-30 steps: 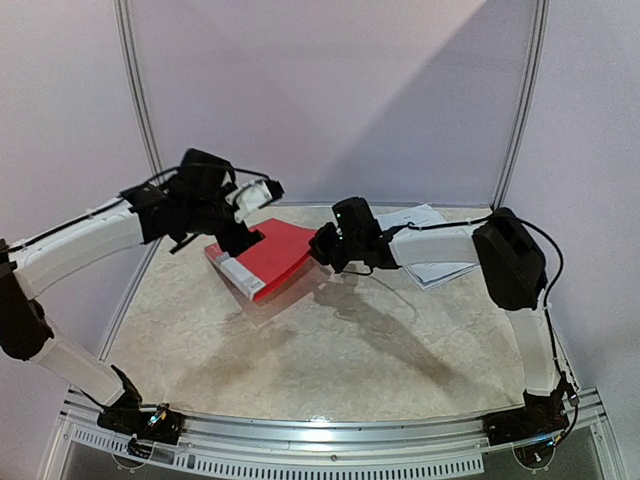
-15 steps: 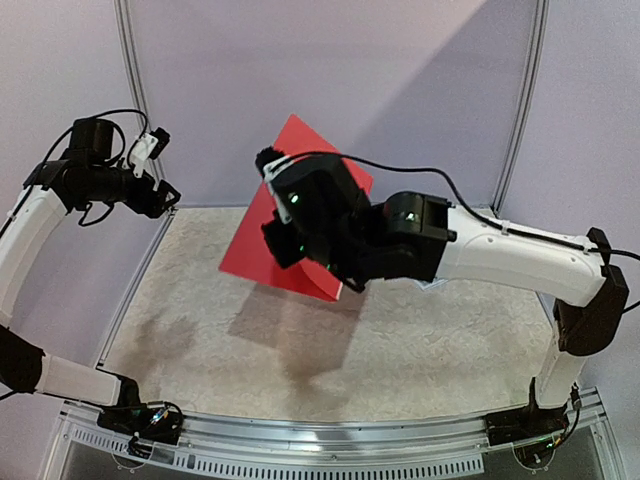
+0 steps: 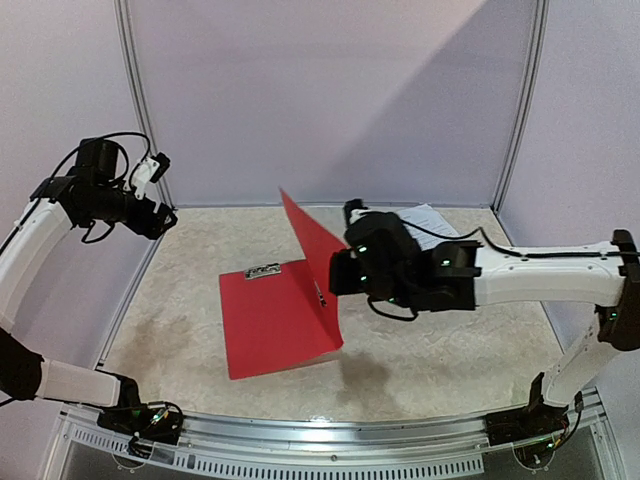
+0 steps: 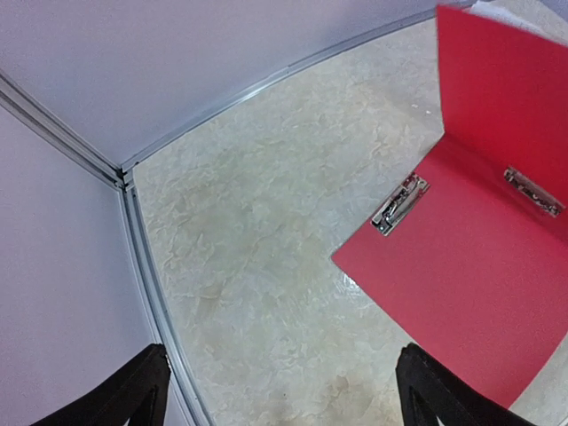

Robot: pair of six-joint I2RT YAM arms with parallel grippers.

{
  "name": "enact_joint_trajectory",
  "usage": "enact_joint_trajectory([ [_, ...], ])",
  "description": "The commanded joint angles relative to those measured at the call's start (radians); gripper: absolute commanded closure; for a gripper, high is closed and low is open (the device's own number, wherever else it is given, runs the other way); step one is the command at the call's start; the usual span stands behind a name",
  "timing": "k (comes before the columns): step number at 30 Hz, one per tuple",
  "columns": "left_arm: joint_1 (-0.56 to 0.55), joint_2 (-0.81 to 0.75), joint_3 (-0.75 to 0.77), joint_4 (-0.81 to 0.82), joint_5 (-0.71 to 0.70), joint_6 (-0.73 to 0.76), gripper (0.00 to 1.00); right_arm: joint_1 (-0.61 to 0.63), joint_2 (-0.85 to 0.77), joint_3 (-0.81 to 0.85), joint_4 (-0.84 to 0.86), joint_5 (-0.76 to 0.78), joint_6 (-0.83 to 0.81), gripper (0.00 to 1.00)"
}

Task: Put the files into the folder
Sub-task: Open the folder at the center of the board.

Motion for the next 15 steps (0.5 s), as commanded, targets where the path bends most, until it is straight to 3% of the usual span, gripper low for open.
enact_joint_trajectory([
  [1,-0.058,-0.002,-0.031,-0.036,-0.021,0.028,0.1,-0.03,-0.175,-0.174,0.159,-0.055,0.398,1.0],
  [7,-0.25,0.04,-0.047,-0.022,-0.113,0.082,0.1,-0.033,-0.339,-0.419,0.131,-0.074,0.672,1.0],
  [15,-0.416,0.26,-0.054,0.028,-0.188,0.115,0.12,-0.024,-0.507,-0.754,0.06,-0.132,1.005,0.99],
])
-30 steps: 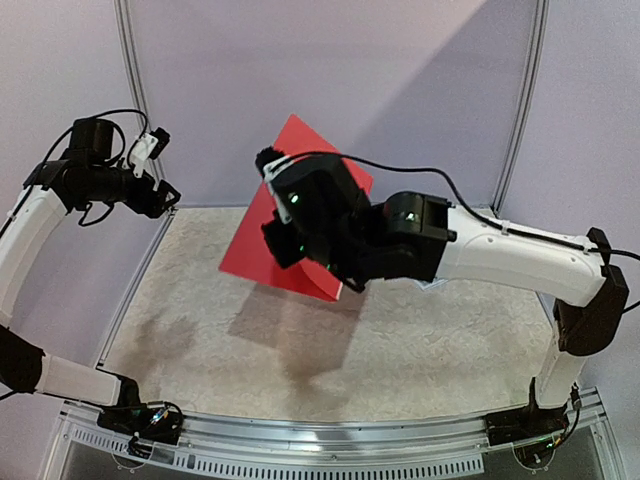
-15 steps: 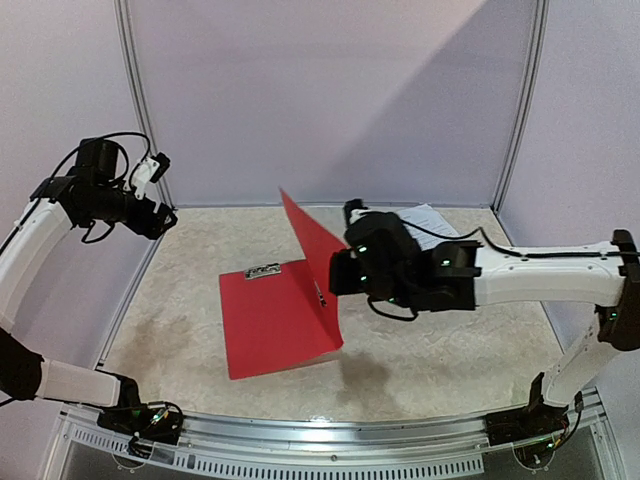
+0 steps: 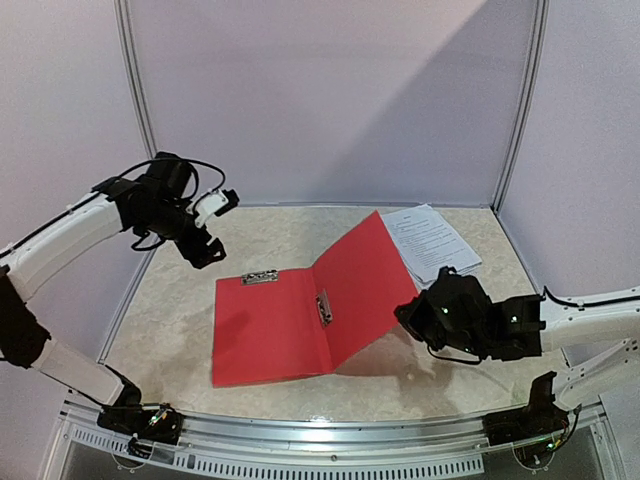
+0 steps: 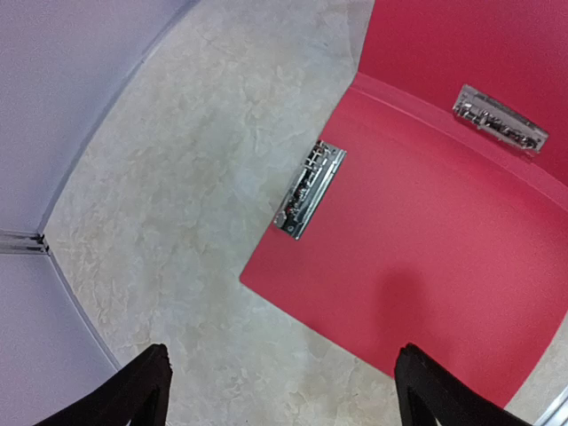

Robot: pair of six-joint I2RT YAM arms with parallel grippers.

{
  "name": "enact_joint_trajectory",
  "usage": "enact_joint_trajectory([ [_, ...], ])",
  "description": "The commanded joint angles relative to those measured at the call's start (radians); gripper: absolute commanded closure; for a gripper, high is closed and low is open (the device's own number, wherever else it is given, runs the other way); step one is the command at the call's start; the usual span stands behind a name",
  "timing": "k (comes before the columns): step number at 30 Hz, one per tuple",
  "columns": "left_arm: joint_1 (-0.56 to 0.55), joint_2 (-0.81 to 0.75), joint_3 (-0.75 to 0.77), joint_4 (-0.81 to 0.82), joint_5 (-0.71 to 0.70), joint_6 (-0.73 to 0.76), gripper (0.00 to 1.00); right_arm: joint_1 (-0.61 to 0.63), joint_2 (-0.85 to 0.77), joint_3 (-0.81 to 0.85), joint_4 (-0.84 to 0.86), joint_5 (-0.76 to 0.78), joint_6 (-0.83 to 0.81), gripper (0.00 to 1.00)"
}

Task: Put the files into the folder
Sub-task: Open the folder at the center of the board, then hold the folder at the center of the board.

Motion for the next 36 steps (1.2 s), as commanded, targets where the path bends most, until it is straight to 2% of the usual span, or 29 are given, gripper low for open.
enact_joint_trajectory([
  [1,-0.094,0.124,-0.025,0.043,-0.068,0.049,0.11,0.018,-0.087,-0.157,-0.103,-0.062,0.279,0.97],
  [2,-0.113,0.152,-0.023,0.059,-0.075,0.061,0.12,0.019,-0.123,-0.174,-0.136,-0.056,0.302,0.93],
  [5,-0.171,0.239,0.018,0.086,-0.094,0.111,0.12,0.006,-0.201,-0.203,-0.265,-0.036,0.329,0.7],
  [9,-0.225,0.354,0.136,0.068,-0.084,0.122,0.12,-0.032,-0.34,-0.195,-0.535,0.005,0.29,0.58],
  [12,-0.228,0.412,0.168,0.084,-0.059,0.113,0.12,-0.074,-0.457,-0.086,-0.791,0.052,0.204,0.51],
  [14,-0.23,0.437,0.163,0.113,-0.043,0.117,0.13,-0.107,-0.489,0.043,-0.945,0.099,0.092,0.51],
  [17,-0.244,0.493,0.209,0.12,-0.001,0.124,0.12,-0.115,-0.427,0.292,-1.058,0.174,-0.091,0.52],
  [20,-0.256,0.569,0.314,0.084,0.046,0.118,0.13,-0.115,-0.236,0.527,-0.995,0.096,-0.394,0.53],
  [21,-0.256,0.596,0.347,0.076,0.052,0.113,0.13,-0.115,-0.149,0.594,-0.94,0.009,-0.535,0.53],
  [24,-0.261,0.684,0.45,0.072,0.091,0.11,0.15,-0.117,0.09,0.73,-0.695,-0.326,-0.743,0.6],
  [26,-0.271,0.751,0.534,0.042,0.134,0.109,0.15,-0.138,0.203,0.761,-0.558,-0.508,-0.775,0.67],
  [28,-0.277,0.82,0.623,0.005,0.146,0.101,0.15,-0.167,0.271,0.756,-0.458,-0.623,-0.749,0.73],
  [31,-0.28,0.903,0.723,-0.028,0.148,0.109,0.15,-0.182,0.32,0.722,-0.428,-0.655,-0.737,0.78],
  [36,-0.284,1.03,0.883,-0.073,0.094,0.112,0.15,-0.219,0.341,0.584,-0.394,-0.656,-0.698,0.78],
])
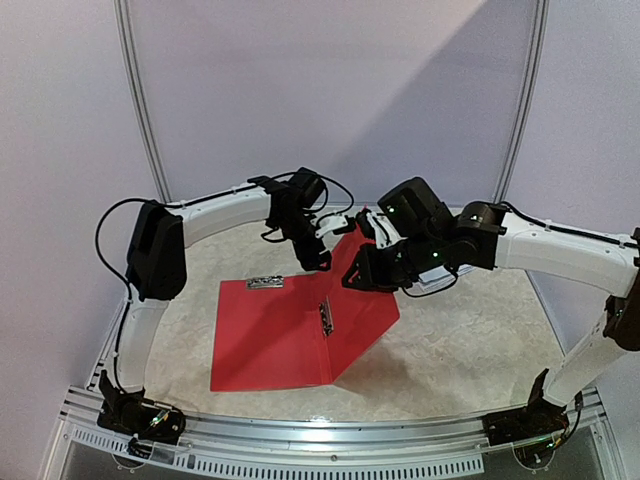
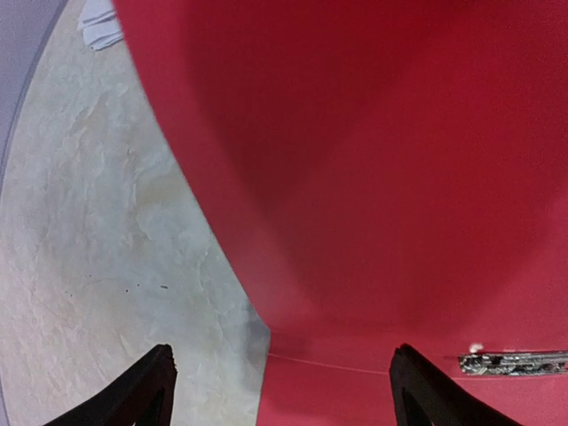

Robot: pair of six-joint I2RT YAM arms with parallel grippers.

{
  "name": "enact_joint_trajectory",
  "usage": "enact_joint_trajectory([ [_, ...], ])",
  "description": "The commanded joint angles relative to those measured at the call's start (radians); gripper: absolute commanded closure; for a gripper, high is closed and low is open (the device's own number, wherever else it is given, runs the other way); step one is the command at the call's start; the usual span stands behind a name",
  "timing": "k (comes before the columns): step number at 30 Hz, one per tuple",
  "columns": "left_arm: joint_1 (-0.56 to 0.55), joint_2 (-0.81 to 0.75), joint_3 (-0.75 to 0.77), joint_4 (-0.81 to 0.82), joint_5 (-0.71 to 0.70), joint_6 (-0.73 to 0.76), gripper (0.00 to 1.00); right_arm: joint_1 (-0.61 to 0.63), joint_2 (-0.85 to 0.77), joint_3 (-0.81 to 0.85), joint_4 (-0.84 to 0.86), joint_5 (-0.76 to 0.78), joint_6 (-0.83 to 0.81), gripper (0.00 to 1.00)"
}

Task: Put the files into the folder
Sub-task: Hold the folder at the center of the board.

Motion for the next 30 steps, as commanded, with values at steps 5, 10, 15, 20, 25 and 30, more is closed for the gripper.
enact_joint_trajectory([
  [5,-0.012,0.134,0.118,-0.065,-0.065,0.002,0.15,-0.113,0.042,-0.227,0.115,-0.011,0.08,0.79],
  [10,-0.003,0.135,0.077,-0.068,-0.077,0.002,0.16,-0.184,0.123,-0.273,0.125,0.002,0.075,0.8],
  [15,0.037,0.061,0.029,-0.105,-0.004,-0.048,0.16,-0.24,0.196,-0.304,0.153,0.017,0.023,0.79],
  [20,0.071,-0.144,-0.207,-0.151,0.088,-0.015,0.16,-0.293,0.248,-0.352,0.234,-0.022,-0.02,0.79],
  [25,0.1,-0.316,-0.431,-0.146,0.015,0.018,0.18,-0.296,0.293,-0.272,0.211,-0.051,-0.087,0.79],
  [30,0.28,-0.507,-0.48,-0.224,0.18,-0.106,0.09,-0.296,0.312,-0.245,0.186,-0.038,-0.108,0.79],
])
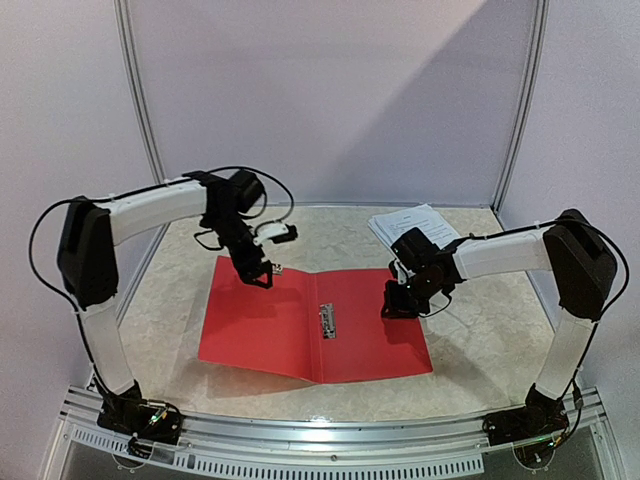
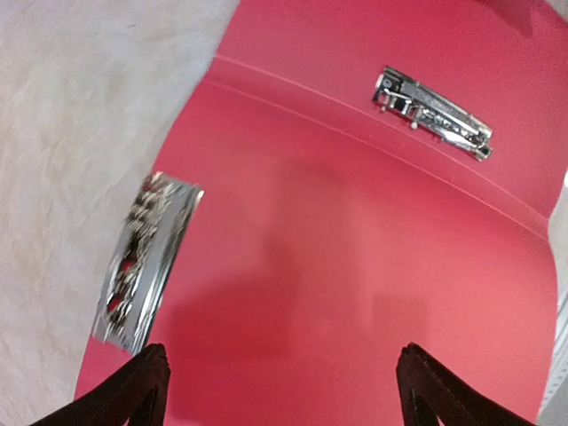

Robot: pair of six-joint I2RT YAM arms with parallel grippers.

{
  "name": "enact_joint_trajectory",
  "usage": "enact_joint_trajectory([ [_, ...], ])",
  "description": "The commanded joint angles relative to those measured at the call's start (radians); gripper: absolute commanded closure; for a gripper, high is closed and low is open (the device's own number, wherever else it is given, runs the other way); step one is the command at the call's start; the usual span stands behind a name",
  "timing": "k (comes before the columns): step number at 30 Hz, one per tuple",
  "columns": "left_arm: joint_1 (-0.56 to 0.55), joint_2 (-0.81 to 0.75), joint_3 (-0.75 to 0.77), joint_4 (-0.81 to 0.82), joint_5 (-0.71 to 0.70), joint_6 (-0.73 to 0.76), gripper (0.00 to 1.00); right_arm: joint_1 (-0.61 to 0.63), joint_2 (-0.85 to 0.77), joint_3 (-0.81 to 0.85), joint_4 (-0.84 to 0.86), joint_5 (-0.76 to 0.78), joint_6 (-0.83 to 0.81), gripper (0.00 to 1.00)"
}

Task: Put the files into the folder
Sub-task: Hold the folder at the center of the board.

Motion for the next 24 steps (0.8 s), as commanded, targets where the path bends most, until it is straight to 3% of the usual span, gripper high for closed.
enact_joint_trajectory([
  [1,0.198,-0.161,-0.037,-0.073,0.148,-0.124,0.06,-0.003,0.027,0.025,-0.011,0.005,-0.04,0.79],
  [5,0.387,-0.242,-0.148,-0.093,0.319,-0.252,0.0,-0.003,0.027,0.005,0.011,0.005,-0.029,0.79],
  [10,0.53,-0.193,-0.287,-0.087,0.536,-0.363,0.0,-0.003,0.041,-0.01,0.033,0.0,-0.014,0.79],
  [14,0.559,-0.066,-0.358,-0.095,0.646,-0.403,0.0,-0.003,0.045,-0.015,0.042,0.005,-0.009,0.8],
  [20,0.561,-0.015,-0.422,0.007,0.628,-0.463,0.01,-0.002,0.041,-0.03,0.07,0.003,0.003,0.8],
  [24,0.538,0.008,-0.456,0.041,0.708,-0.482,0.13,-0.002,0.047,-0.036,0.091,-0.003,0.014,0.8],
])
